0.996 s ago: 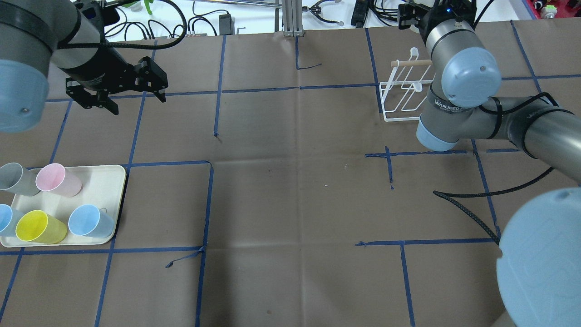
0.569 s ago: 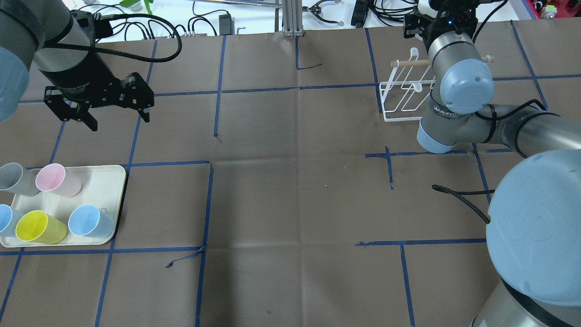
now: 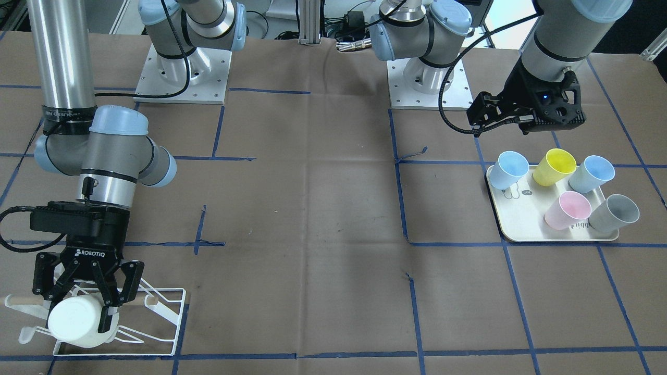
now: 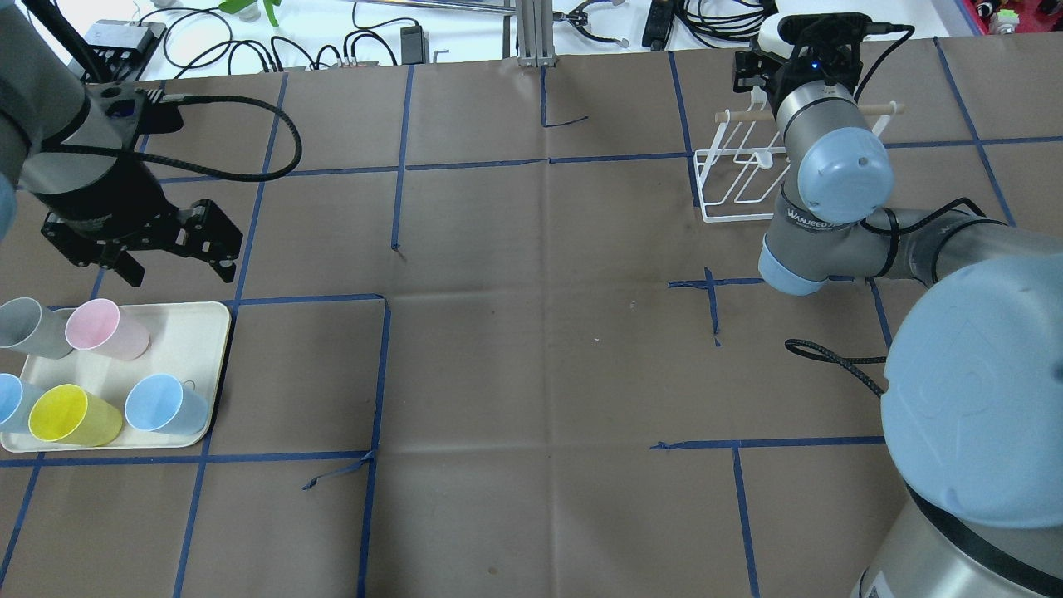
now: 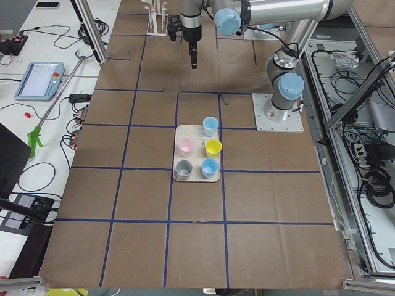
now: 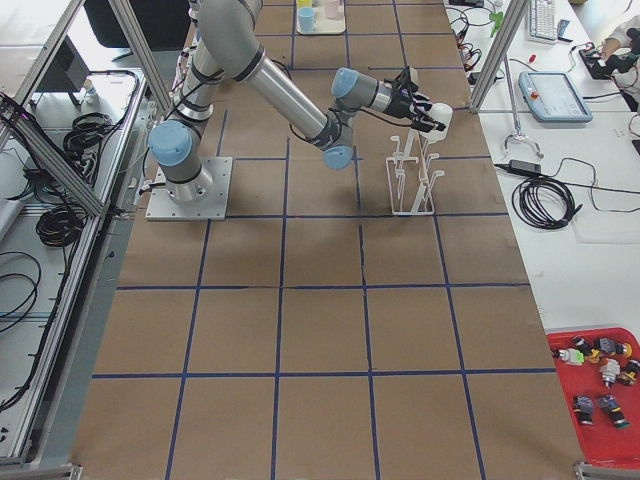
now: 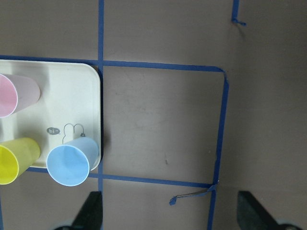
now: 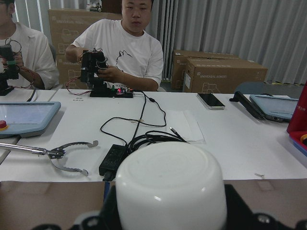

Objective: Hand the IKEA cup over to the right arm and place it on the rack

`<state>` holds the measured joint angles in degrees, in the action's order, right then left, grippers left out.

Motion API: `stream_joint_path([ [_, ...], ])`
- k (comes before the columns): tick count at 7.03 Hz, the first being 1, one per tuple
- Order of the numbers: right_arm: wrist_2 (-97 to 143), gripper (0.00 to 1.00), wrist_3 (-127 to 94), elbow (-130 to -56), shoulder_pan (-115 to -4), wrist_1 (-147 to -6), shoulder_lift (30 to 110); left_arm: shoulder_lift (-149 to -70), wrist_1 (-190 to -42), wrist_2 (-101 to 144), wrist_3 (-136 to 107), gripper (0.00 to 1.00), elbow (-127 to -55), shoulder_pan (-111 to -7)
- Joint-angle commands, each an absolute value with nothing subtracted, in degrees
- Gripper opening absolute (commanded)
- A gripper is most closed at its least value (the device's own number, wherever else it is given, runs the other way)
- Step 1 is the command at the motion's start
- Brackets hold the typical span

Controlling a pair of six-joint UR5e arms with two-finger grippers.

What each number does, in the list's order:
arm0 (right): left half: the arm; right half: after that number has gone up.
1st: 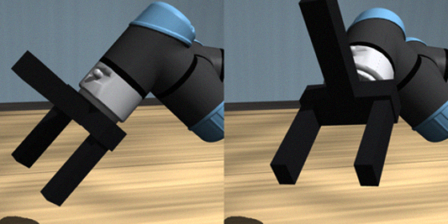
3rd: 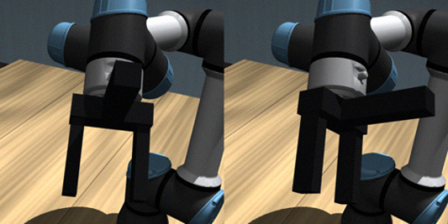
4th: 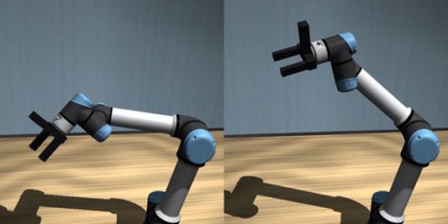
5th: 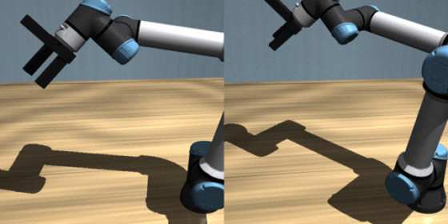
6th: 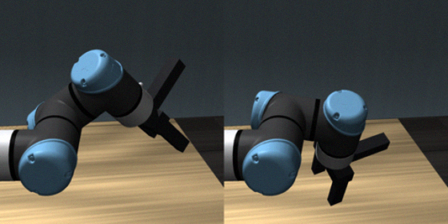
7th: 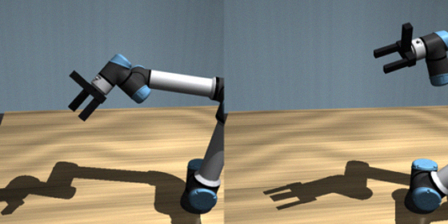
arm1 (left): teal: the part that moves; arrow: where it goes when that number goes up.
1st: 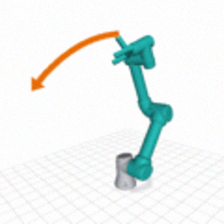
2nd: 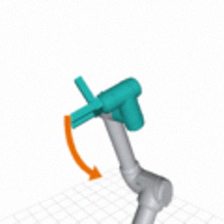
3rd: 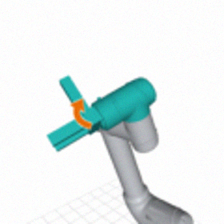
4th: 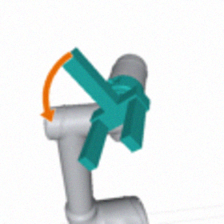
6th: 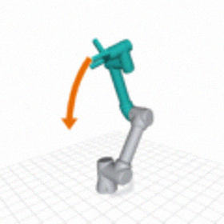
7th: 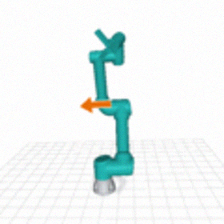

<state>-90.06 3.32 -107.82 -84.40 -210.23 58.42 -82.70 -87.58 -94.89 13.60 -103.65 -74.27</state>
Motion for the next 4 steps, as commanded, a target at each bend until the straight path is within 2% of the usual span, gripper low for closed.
stream_joint_path([
  [1, -89.48, 0.09, 2.46, -106.53, -84.38, -210.23, 56.69, -78.94, -85.27, -94.66, 25.96, 0.99, -110.62, -63.85],
  [4, -89.38, 0.09, 2.46, -105.47, -84.46, -210.41, 55.2, -78.31, -80.26, -94.4, 36.73, 0.99, -116.27, -54.86],
])
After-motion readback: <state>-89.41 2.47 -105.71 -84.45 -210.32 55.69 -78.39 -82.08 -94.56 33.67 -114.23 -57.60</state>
